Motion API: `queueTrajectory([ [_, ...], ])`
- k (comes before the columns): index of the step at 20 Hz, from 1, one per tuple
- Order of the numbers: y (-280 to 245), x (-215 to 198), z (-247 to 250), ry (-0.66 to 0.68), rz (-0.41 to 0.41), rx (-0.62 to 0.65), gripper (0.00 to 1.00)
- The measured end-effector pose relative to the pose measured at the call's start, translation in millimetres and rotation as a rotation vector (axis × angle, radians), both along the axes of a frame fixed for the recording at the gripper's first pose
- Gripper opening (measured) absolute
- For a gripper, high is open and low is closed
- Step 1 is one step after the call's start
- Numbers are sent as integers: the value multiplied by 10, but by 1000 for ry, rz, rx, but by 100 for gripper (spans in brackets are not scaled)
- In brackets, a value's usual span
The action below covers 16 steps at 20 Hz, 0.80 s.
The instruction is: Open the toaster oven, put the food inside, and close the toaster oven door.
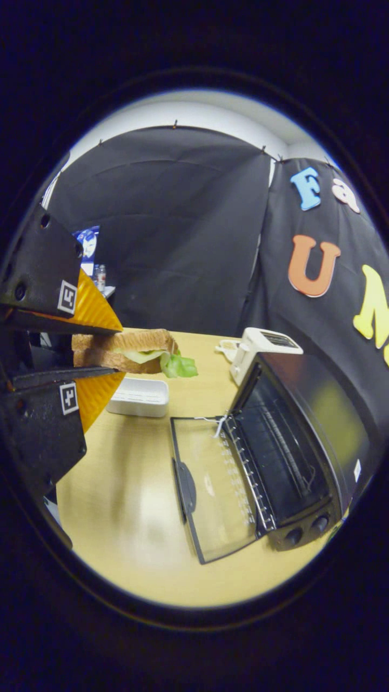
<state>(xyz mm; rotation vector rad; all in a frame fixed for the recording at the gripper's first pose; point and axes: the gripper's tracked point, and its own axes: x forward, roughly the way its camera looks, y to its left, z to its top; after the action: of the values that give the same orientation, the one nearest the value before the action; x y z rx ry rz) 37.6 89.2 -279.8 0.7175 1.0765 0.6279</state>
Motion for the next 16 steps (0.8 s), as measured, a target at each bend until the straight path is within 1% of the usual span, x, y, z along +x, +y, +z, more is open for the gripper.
queueTrajectory([
  [3,-270,245,43,-37,-123,7,33],
  [6,-429,490,27,-55,-225,43,32],
  [9,-522,803,-171,-75,-291,36,33],
  [16,-554,1416,-463,-86,-453,148,32],
])
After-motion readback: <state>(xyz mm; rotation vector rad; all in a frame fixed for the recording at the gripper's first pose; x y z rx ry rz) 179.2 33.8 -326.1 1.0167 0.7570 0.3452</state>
